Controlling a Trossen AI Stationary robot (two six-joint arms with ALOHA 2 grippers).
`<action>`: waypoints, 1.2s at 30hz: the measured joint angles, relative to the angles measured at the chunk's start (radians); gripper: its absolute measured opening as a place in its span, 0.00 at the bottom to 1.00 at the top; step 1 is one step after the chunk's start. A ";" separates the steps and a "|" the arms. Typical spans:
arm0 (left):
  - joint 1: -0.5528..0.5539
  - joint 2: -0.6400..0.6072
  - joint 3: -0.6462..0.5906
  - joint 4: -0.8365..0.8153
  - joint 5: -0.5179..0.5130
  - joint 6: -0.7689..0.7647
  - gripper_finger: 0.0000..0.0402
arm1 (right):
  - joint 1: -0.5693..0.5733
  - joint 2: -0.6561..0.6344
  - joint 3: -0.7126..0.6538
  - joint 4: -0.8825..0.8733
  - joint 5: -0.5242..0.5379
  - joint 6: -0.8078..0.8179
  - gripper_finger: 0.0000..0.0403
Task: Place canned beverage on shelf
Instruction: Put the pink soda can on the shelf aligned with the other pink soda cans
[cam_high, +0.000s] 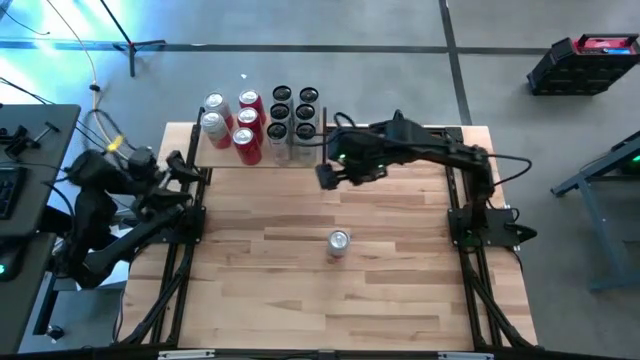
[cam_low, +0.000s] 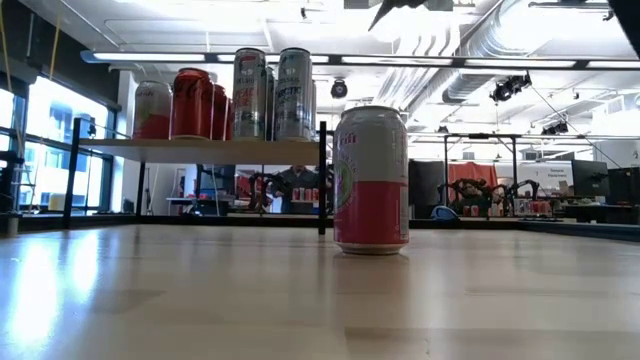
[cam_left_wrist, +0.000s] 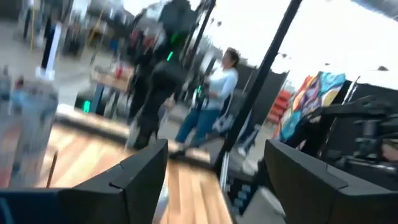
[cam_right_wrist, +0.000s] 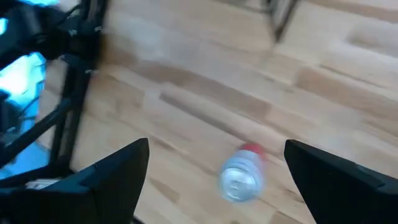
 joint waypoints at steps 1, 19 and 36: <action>0.000 -0.006 -0.001 0.049 -0.006 -0.023 0.65 | -0.001 -0.024 -0.023 -0.004 0.013 0.000 0.89; -0.027 0.309 0.001 0.675 -0.211 -0.191 0.66 | 0.043 -0.195 -0.048 -0.106 0.207 -0.111 0.89; -0.086 0.540 0.002 1.022 -0.542 -0.117 0.68 | 0.341 -0.205 -0.049 -0.105 0.321 -0.151 0.89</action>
